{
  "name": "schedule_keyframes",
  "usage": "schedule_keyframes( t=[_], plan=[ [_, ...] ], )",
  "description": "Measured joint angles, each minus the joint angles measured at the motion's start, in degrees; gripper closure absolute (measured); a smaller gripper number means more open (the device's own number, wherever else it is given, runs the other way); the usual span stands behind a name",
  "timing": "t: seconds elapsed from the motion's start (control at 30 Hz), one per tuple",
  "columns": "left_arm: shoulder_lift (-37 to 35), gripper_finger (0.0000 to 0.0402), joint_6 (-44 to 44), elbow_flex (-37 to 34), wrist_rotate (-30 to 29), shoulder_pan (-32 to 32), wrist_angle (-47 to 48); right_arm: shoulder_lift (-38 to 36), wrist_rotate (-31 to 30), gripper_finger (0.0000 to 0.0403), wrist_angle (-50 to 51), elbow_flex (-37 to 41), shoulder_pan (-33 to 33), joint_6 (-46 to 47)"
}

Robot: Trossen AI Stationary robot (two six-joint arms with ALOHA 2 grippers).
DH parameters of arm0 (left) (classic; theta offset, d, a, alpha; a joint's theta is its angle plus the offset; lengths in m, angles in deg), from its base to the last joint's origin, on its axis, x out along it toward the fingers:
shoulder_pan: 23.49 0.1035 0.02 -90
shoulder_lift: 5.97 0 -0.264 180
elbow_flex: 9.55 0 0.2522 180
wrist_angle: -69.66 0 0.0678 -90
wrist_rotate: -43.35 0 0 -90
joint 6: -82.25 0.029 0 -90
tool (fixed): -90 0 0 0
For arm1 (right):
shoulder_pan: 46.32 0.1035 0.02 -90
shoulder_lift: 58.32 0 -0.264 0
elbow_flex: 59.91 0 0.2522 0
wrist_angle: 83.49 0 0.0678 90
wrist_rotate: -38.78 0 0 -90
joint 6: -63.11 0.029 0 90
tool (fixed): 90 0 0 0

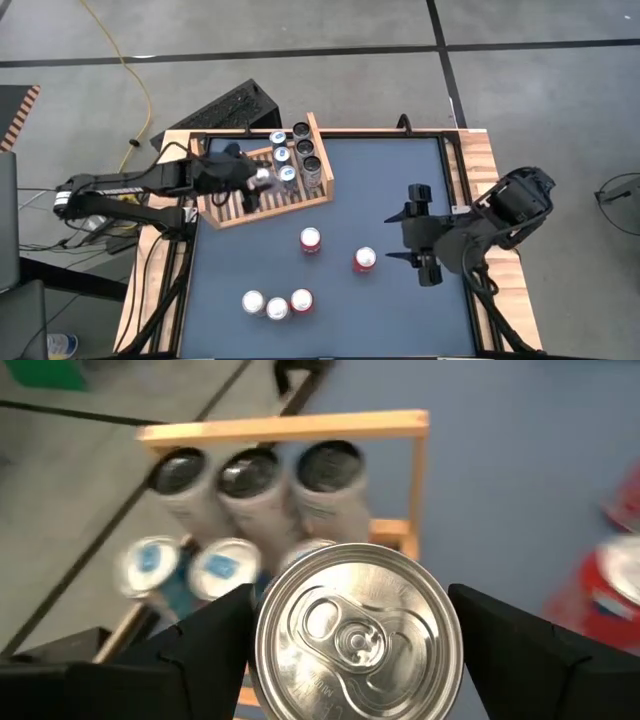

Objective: Place canned beverage on shelf
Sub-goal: Put the right silver soda can on the shelf

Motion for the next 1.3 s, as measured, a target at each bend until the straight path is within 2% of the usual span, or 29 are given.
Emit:
schedule_keyframes(
  t=[0.2,0.33,0.5,0.77,1.07,1.3],
  plan=[
    [1.3,0.0112,3.4,0.0,3.9,8.7,1.1,0.0,-0.1,0.0126,0.0,0.0,-0.1,0.0],
    [1.3,0.0112,3.2,0.0,9.0,14.9,4.7,-0.1,-0.1,0.0126,0.0,0.0,0.5,1.2],
    [1.7,0.0112,7.7,0.0,12.0,21.4,6.6,0.0,0.0,0.0126,0.0,0.0,1.3,1.1],
    [9.4,0.0112,12.7,0.0,18.8,32.9,5.4,0.0,0.0,0.0126,0.0,0.0,1.0,-2.2],
    [19.3,0.0112,17.5,4.4,28.5,39.9,3.5,-0.8,-1.6,0.0126,0.0,0.0,0.4,-6.7],
    [26.4,0.0112,19.0,9.6,30.2,41.1,3.3,-4.7,-3.1,0.0126,0.0,0.0,-1.3,-6.7]
  ],
)
